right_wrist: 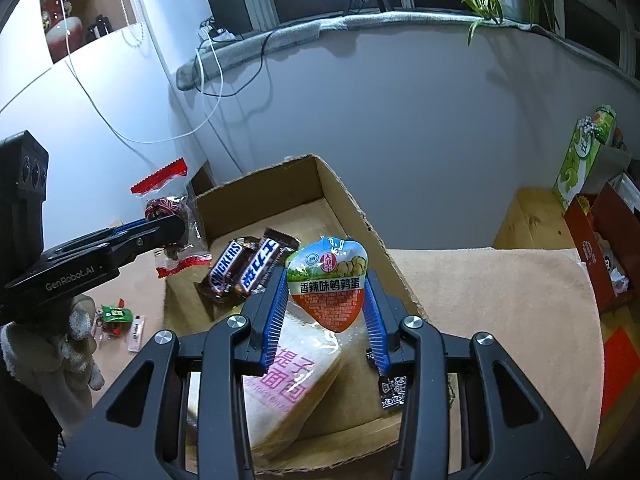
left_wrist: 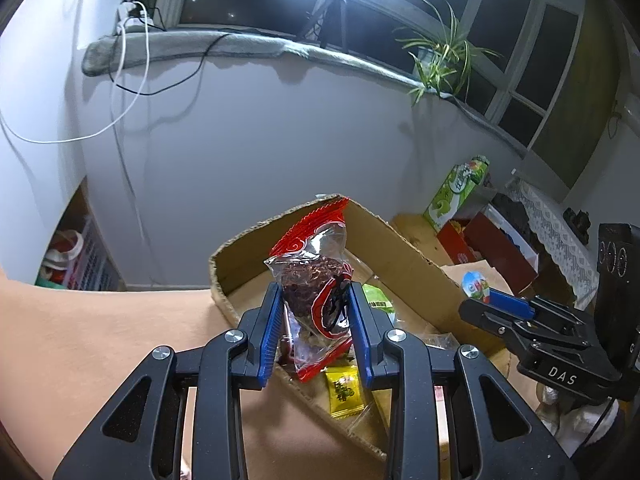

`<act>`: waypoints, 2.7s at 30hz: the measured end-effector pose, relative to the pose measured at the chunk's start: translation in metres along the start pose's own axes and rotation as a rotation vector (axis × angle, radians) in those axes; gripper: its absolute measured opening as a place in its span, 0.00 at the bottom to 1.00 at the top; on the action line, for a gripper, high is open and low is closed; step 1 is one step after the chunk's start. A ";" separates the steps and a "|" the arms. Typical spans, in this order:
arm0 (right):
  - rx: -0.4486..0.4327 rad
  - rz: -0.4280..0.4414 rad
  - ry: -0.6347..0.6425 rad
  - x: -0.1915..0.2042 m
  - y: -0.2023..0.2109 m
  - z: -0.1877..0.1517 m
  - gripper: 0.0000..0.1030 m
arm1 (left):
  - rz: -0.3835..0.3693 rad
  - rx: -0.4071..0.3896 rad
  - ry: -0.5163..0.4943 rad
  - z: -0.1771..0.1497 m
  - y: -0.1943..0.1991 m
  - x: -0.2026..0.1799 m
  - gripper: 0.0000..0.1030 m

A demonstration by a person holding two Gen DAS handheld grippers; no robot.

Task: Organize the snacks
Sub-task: 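Carry both packets into the box and open both grippers, then move both grippers back toward the remaining candies on the table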

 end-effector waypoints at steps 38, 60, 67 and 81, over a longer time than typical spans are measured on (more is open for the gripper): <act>-0.062 -0.049 0.025 0.008 0.034 -0.004 0.77 | 0.026 -0.025 -0.039 -0.002 0.019 -0.014 0.47; -0.105 -0.012 0.095 0.064 0.079 -0.028 0.77 | 0.046 -0.114 -0.045 -0.023 0.086 -0.012 0.47; -0.110 0.010 0.132 0.089 0.088 -0.040 0.77 | 0.059 -0.140 -0.011 -0.039 0.112 0.004 0.47; -0.078 0.089 0.216 0.139 0.081 -0.061 0.77 | 0.132 -0.140 0.120 -0.086 0.157 0.080 0.47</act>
Point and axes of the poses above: each gripper's, at about its wrist camera, not at the fingertips, and y roughly against the way its jaws point, x to its left, z to its top, the point moved 3 cm from there along -y, roughly the way its jaws point, and after that the axes turned 4 degrees about x, right-handed, at the moved point
